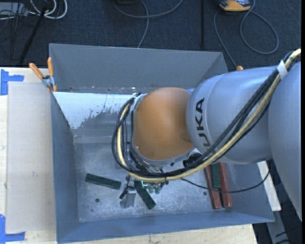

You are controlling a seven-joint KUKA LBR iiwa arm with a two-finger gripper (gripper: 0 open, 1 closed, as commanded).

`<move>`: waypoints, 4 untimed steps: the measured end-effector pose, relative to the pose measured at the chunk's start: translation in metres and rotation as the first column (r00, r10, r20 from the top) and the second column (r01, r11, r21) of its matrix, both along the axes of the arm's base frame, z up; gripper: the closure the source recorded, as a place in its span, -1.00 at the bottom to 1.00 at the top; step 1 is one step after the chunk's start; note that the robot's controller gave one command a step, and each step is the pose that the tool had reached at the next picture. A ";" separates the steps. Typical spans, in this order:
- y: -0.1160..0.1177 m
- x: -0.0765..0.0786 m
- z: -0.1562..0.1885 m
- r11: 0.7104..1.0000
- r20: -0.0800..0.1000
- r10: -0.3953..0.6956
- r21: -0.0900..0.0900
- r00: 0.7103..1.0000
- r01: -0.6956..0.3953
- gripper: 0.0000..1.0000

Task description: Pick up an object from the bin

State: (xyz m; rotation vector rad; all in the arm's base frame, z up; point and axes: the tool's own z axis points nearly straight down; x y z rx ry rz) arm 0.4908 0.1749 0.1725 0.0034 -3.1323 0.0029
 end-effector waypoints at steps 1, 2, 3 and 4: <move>0.056 0.082 -0.107 0.999 0.006 0.054 0.001 0.999 -0.054 -1.00; 0.055 0.083 -0.103 0.999 0.009 0.050 0.002 0.999 -0.050 1.00; 0.067 0.082 -0.098 0.998 0.009 0.068 0.002 0.998 -0.068 1.00; 0.068 0.081 -0.092 0.994 0.010 0.105 0.002 0.994 -0.106 1.00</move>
Offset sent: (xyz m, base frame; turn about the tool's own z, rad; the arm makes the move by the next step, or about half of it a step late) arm 0.0826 0.0553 -0.1025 -0.0546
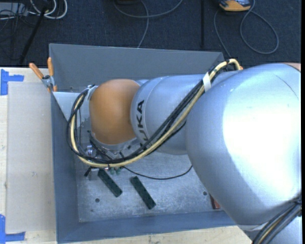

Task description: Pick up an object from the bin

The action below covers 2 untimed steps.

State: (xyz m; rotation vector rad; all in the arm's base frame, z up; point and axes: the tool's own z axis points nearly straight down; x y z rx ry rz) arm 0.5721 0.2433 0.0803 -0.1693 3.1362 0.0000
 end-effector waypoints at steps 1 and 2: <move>-0.031 -0.030 0.000 1.000 -0.003 0.012 -0.002 1.000 -0.012 1.00; -0.030 -0.029 0.000 1.000 -0.002 0.011 0.000 1.000 -0.011 -1.00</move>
Offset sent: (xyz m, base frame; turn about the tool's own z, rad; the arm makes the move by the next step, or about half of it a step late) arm -0.0292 -0.0291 0.0007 -0.0146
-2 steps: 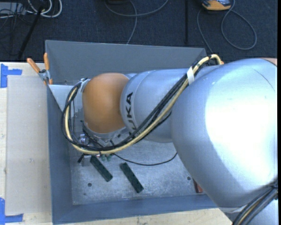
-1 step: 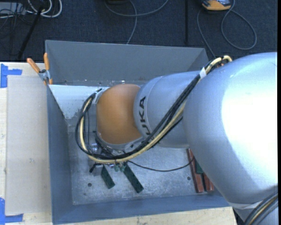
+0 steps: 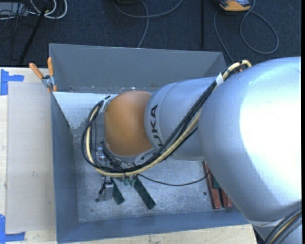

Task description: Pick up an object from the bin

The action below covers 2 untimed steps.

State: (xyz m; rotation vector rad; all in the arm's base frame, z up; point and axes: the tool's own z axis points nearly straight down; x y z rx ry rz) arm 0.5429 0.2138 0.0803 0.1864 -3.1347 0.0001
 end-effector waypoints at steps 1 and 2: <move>-0.077 0.063 0.013 0.997 0.007 0.077 -0.004 0.997 -0.077 -1.00; -0.054 -0.026 0.002 0.969 -0.001 0.246 0.001 0.969 -0.246 -1.00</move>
Offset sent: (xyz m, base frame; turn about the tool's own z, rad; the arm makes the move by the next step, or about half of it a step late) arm 0.0596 -0.0710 0.0120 -0.0840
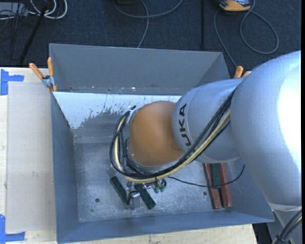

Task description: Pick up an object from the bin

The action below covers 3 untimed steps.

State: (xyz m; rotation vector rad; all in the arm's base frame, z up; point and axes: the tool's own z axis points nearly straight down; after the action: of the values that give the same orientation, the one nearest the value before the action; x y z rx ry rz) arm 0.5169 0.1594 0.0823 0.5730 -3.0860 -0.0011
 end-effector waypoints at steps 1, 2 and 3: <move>-0.055 0.006 -0.010 0.997 0.002 -0.071 -0.002 0.997 0.071 -1.00; -0.053 0.005 -0.010 0.998 0.002 -0.070 0.000 0.998 0.070 1.00; -0.053 0.005 -0.010 0.997 0.002 -0.071 0.000 0.997 0.071 -1.00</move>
Offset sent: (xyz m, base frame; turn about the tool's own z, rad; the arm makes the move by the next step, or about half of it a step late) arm 0.0048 -0.0526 -0.0091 0.0649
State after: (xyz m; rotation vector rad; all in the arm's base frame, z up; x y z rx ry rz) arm 0.5220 0.1066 0.0727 0.4636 -3.1068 -0.0011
